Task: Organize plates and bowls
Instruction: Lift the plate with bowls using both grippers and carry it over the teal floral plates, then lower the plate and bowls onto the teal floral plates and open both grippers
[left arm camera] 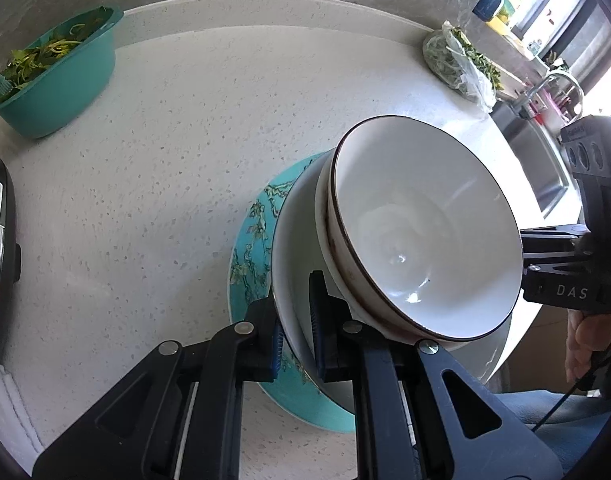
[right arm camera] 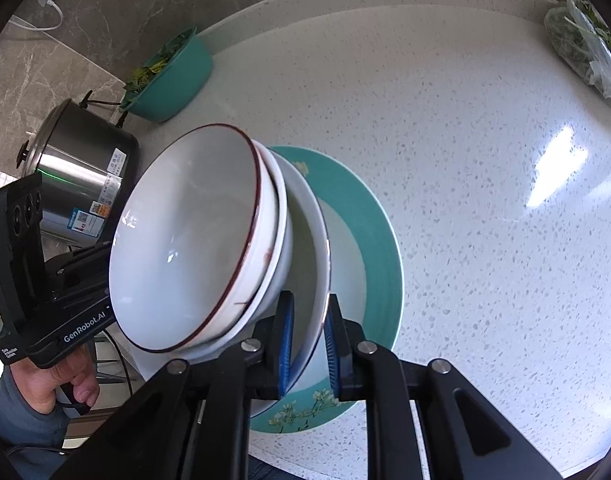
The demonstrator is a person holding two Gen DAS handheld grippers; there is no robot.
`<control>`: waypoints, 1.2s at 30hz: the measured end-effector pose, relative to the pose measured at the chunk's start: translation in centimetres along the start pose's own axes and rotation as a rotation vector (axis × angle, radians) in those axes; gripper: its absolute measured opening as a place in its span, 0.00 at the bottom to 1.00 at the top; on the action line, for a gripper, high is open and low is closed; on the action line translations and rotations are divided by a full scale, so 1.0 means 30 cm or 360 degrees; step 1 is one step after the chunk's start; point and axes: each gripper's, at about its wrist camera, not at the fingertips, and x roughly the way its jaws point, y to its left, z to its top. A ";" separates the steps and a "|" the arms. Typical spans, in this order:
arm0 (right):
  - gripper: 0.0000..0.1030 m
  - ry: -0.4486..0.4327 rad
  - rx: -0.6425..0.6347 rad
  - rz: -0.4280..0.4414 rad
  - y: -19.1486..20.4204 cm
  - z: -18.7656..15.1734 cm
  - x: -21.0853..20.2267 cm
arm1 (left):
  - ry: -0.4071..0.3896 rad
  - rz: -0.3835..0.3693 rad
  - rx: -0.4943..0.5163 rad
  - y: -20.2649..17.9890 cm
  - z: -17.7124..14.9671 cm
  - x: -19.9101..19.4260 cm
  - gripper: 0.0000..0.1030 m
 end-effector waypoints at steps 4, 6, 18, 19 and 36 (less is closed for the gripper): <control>0.16 -0.0001 0.0009 -0.0014 -0.003 -0.005 0.011 | 0.0004 0.0001 0.0008 -0.004 0.000 0.027 0.09; 0.16 -0.0008 0.0005 -0.0010 -0.005 -0.004 0.012 | -0.0004 0.0003 0.0012 -0.006 0.007 0.033 0.09; 0.19 0.0000 -0.0012 -0.0018 0.008 0.000 0.030 | -0.0045 -0.0006 -0.0015 -0.003 -0.008 0.018 0.10; 0.19 -0.0004 -0.0015 -0.0027 0.011 -0.001 0.029 | -0.0055 -0.0011 -0.0025 0.000 -0.010 0.015 0.10; 0.79 -0.0225 0.0070 -0.0153 -0.006 -0.097 -0.165 | -0.0340 0.0030 -0.0200 0.059 -0.075 -0.224 1.00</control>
